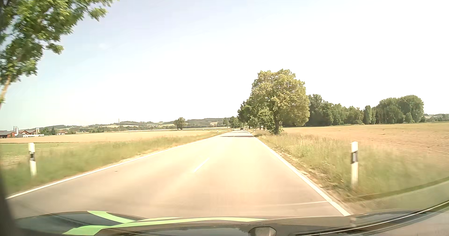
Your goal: Follow the waypoints while adhering to traffic rules and regulations
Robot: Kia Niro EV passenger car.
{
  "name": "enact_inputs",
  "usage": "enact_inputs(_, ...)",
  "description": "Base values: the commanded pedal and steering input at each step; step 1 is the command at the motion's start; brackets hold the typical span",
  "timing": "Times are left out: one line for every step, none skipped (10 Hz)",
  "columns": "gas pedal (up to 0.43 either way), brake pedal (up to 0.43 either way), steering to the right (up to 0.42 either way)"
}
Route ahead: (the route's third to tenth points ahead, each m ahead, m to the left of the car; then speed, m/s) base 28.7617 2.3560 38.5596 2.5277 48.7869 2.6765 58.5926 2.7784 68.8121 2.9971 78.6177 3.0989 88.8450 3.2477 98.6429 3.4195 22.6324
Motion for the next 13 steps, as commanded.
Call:
enact_inputs(0.228,0.000,-0.003)
enact_inputs(0.228,0.000,-0.003)
enact_inputs(0.228,0.000,-0.003)
enact_inputs(0.228,0.000,-0.003)
enact_inputs(0.228,0.000,-0.003)
enact_inputs(0.228,0.000,-0.003)
enact_inputs(0.228,0.000,-0.002)
enact_inputs(0.228,0.000,0.000)
enact_inputs(0.228,0.000,0.001)
enact_inputs(0.228,0.000,0.002)
enact_inputs(0.228,0.000,0.002)
enact_inputs(0.228,0.000,0.002)
enact_inputs(0.228,0.000,0.002)
